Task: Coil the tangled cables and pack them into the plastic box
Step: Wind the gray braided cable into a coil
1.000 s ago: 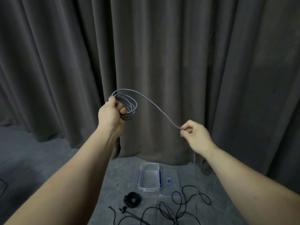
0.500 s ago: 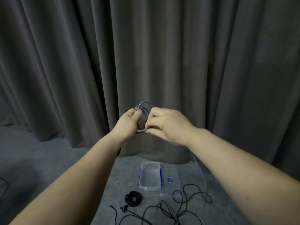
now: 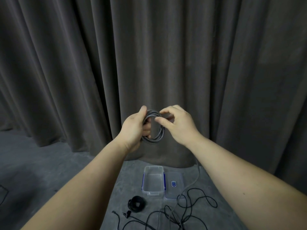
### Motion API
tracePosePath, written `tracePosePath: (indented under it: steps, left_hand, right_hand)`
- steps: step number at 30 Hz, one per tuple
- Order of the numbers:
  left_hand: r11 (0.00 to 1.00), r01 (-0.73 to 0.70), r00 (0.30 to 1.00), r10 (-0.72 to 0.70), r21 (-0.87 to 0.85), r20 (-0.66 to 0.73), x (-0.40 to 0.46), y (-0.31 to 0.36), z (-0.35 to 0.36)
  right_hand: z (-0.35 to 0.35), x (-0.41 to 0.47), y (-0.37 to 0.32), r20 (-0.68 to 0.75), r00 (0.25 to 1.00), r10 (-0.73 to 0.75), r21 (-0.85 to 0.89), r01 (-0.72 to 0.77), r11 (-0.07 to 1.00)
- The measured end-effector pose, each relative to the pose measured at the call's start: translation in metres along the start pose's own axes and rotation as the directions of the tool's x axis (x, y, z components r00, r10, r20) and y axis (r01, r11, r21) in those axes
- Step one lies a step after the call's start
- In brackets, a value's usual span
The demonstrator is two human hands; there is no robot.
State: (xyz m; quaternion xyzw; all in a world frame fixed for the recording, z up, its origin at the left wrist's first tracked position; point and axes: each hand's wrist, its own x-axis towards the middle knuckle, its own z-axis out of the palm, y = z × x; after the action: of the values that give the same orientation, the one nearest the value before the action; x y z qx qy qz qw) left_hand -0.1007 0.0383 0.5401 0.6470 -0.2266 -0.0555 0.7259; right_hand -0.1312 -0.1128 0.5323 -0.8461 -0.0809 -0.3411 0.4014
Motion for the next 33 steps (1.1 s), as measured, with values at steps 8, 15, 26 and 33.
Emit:
tracePosePath:
  steps: [8, 15, 26, 33]
  left_hand:
    - [0.996, -0.072, 0.995, 0.068, 0.059, 0.080, -0.007, 0.001, 0.007]
    - [0.996, -0.087, 0.996, 0.087, -0.006, 0.037, -0.010, 0.005, 0.016]
    - [0.977, -0.211, 0.977, 0.211, -0.037, -0.011, -0.013, 0.004, 0.035]
    - [0.976, -0.150, 0.987, 0.157, -0.156, 0.030, -0.021, -0.003, 0.038]
  right_hand:
    - [-0.004, 0.004, 0.001, -0.124, 0.991, 0.052, 0.006, -0.051, 0.999]
    - [-0.002, 0.002, -0.007, -0.021, 0.995, 0.097, 0.232, -0.090, 0.969]
    - [0.004, 0.001, -0.016, -0.142, 0.948, 0.286, 0.276, -0.240, 0.931]
    - [0.008, -0.001, -0.008, -0.182, 0.933, 0.310, 0.322, -0.242, 0.915]
